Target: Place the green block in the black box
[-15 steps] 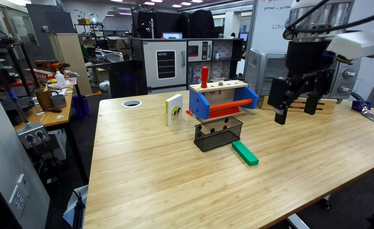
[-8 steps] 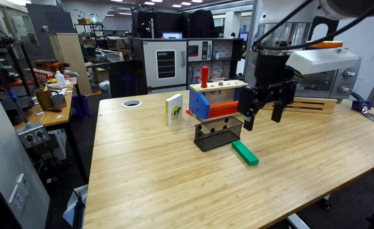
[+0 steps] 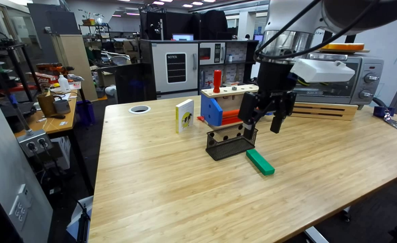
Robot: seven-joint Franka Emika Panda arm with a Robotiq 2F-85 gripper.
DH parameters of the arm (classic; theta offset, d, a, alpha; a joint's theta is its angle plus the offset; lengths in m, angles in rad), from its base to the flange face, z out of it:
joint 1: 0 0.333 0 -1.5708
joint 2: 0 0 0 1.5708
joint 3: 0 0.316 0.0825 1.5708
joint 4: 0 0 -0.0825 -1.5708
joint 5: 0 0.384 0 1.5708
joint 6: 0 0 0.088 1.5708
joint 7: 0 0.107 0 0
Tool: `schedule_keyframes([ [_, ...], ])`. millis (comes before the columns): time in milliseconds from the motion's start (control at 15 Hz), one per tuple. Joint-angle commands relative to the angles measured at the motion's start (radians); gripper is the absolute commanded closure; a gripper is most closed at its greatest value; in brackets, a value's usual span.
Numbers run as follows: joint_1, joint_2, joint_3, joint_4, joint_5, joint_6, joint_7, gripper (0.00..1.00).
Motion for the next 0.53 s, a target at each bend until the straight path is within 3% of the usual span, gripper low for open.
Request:
schedule_keyframes([
  [0, 0.018, -0.005, -0.026, 0.01, -0.053, -0.073, -0.001, 0.0],
  [267, 0.027, 0.003, -0.024, 0.023, -0.131, -0.157, 0.028, 0.0],
  [467, 0.036, 0.007, -0.02, 0.029, -0.094, -0.157, -0.009, 0.0],
])
